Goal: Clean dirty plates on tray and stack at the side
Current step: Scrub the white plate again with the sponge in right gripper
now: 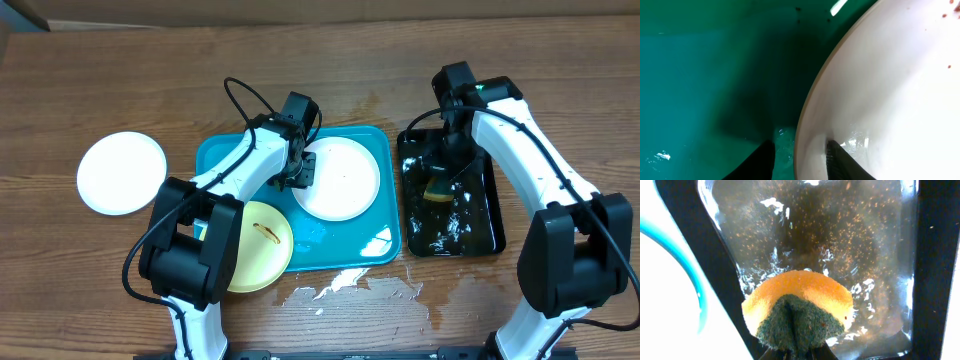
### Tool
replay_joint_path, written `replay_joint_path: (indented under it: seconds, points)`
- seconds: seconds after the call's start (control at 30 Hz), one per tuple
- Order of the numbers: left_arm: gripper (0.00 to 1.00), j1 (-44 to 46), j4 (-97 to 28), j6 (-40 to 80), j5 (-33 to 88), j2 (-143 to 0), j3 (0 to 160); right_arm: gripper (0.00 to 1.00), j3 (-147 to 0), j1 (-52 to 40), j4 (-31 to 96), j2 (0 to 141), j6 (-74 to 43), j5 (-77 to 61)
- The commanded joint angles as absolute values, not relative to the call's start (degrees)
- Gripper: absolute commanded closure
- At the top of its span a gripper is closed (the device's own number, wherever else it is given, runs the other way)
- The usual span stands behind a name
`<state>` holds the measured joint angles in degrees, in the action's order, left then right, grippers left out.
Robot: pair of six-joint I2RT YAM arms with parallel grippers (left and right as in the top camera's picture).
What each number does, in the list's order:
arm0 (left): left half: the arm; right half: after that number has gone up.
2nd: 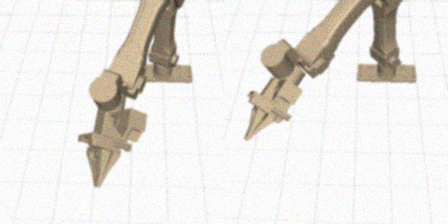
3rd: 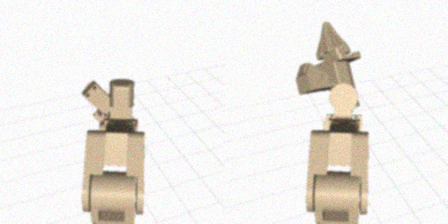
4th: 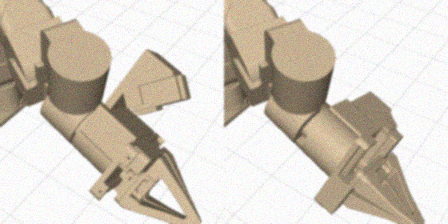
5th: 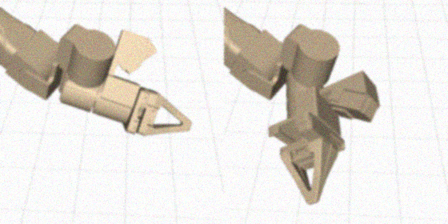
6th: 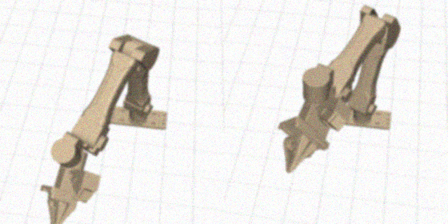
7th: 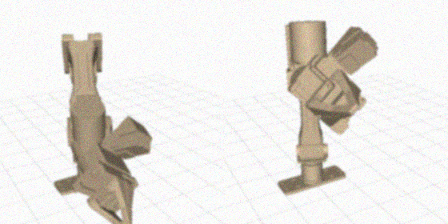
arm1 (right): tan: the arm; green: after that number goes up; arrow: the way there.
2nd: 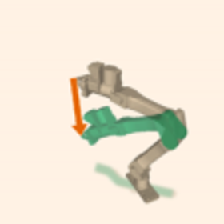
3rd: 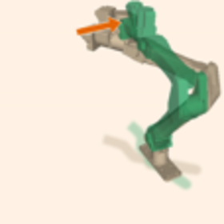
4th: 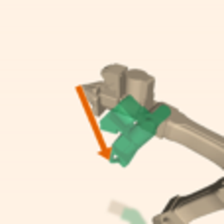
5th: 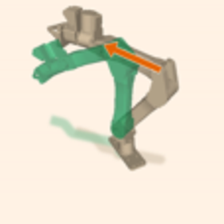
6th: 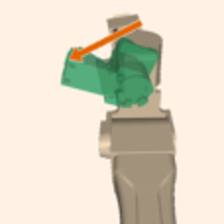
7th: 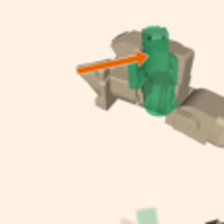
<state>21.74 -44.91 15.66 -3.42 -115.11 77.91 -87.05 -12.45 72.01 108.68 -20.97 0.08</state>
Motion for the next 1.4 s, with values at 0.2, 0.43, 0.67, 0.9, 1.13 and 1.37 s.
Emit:
replay_joint_path:
  seconds: [0.2,0.43,0.67,0.9,1.13,1.37]
  points:
    - [0.65,21.7,-43.7,14.7,-2.1,-115.8,77.6,0.96,-87.7,-15.6,63.1,108.0,-14.9,-29.0]
    - [0.64,21.7,-43.7,14.8,-1.7,-115.8,77.6,0.96,-86.1,-25.3,54.3,108.4,-20.9,-22.9]
    - [0.64,20.3,-43.7,17.8,-1.8,-115.8,77.6,0.96,-83.5,-32.8,46.2,111.3,-29.6,-12.9]
    - [0.59,19.1,-44.0,18.9,0.1,-115.8,77.6,0.65,-83.5,-34.7,42.7,112.6,-30.3,-9.8]
    - [0.56,19.0,-44.2,18.9,0.1,-115.8,77.6,0.44,-82.7,-34.9,41.8,113.1,-30.2,-8.8]
    - [0.62,18.7,-45.0,21.0,0.1,-115.8,77.6,0.42,-80.9,-38.0,40.7,116.0,-30.0,-6.8]
